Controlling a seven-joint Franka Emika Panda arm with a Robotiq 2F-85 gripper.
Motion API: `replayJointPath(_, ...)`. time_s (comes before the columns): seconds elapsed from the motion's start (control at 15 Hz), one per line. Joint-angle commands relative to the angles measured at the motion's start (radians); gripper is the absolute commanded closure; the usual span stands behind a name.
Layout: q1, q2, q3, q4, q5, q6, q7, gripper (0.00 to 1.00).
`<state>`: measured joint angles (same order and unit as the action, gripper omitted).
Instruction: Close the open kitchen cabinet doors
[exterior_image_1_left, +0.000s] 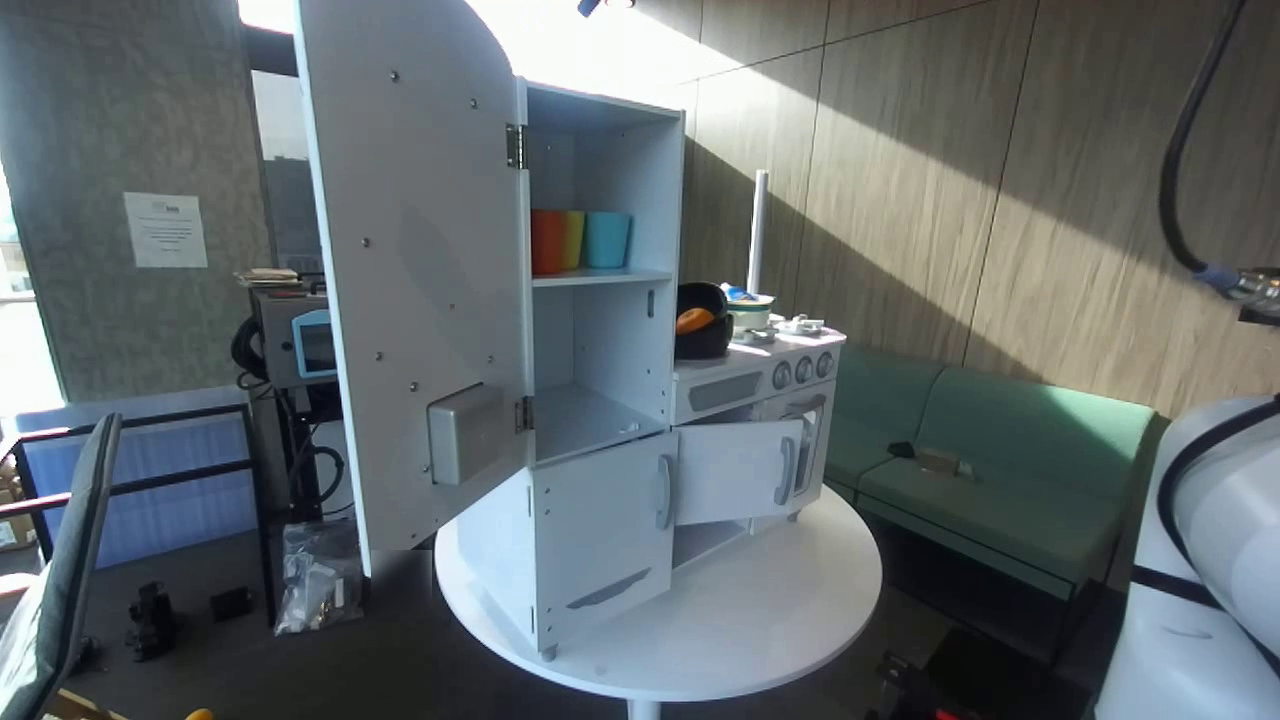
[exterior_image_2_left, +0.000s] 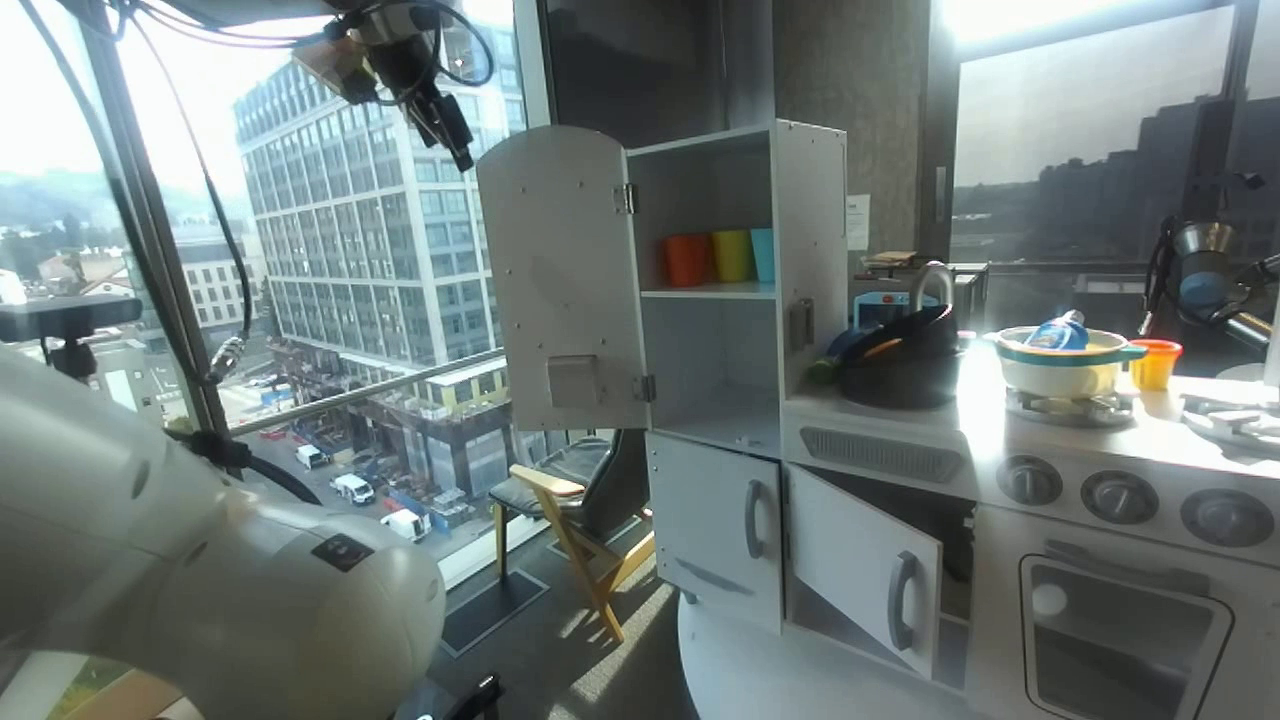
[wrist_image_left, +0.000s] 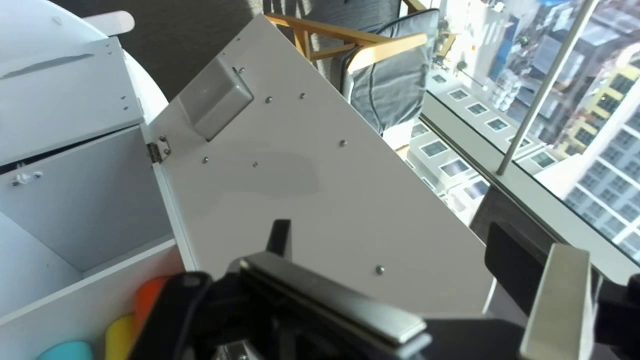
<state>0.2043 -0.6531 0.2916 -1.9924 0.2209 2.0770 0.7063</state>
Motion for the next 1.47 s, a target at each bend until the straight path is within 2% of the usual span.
replayJointPath(0.0,-0.083,0.140,0.118,0.214,-0.013,0.032,0.144,0.00)
replayJointPath(0.27,-0.174,0.279,0.268,0.351,-0.155,0.091,0.394,0.00)
replayJointPath(0.47,-0.225,0.371,0.370,0.416,-0.367,0.093,0.582,0.00)
replayJointPath(0.6,-0.240,0.409,0.414,0.450,-0.517,0.050,0.700,0.00)
replayJointPath(1.0,-0.189,0.506,0.444,0.525,-0.790,-0.118,0.893,0.00)
replayJointPath(1.4,-0.092,0.553,0.415,0.547,-0.889,-0.239,0.944,0.00)
